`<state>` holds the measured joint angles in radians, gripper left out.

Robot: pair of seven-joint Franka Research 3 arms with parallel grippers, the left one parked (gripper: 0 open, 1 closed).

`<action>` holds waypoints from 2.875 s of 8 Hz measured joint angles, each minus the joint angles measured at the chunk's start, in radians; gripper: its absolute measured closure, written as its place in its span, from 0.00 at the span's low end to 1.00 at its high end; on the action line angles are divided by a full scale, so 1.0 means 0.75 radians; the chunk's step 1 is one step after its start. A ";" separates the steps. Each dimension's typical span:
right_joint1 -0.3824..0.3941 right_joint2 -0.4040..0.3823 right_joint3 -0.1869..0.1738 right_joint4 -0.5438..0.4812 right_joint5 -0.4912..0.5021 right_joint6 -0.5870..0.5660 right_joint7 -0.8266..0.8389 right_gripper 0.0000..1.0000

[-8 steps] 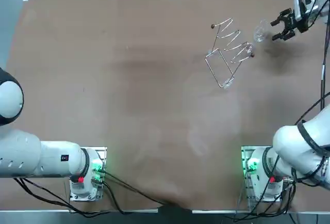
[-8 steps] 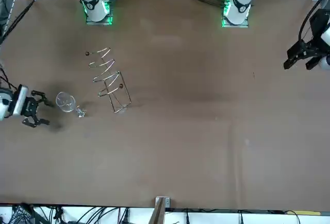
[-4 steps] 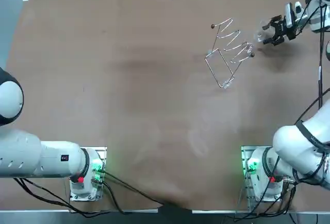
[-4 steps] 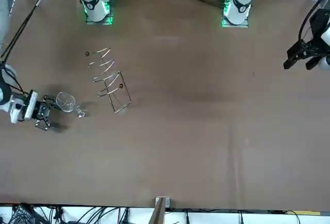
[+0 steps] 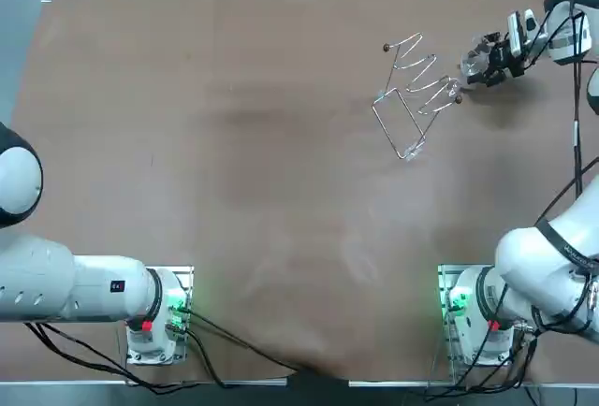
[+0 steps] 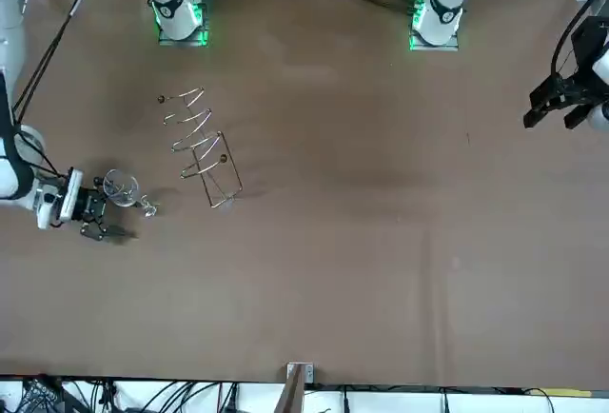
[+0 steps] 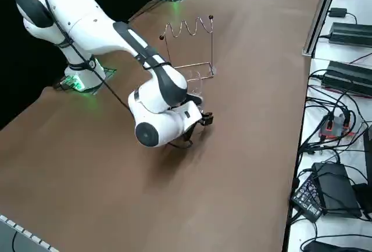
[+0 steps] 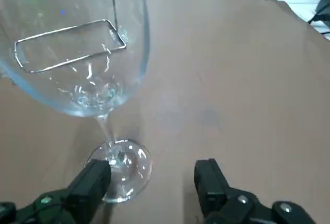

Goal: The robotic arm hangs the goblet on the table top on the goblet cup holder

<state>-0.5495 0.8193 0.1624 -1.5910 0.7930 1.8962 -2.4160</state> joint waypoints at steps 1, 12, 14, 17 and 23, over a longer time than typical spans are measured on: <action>-0.001 0.000 0.000 -0.002 0.003 -0.006 -0.008 0.00; 0.006 0.036 0.008 -0.063 0.105 -0.018 -0.052 0.01; 0.011 0.036 0.009 -0.066 0.132 -0.018 -0.052 0.01; 0.028 0.036 0.009 -0.071 0.154 -0.017 -0.052 0.01; 0.029 0.036 0.008 -0.075 0.161 -0.013 -0.053 0.30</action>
<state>-0.5275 0.8462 0.1687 -1.6471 0.9141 1.8868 -2.4557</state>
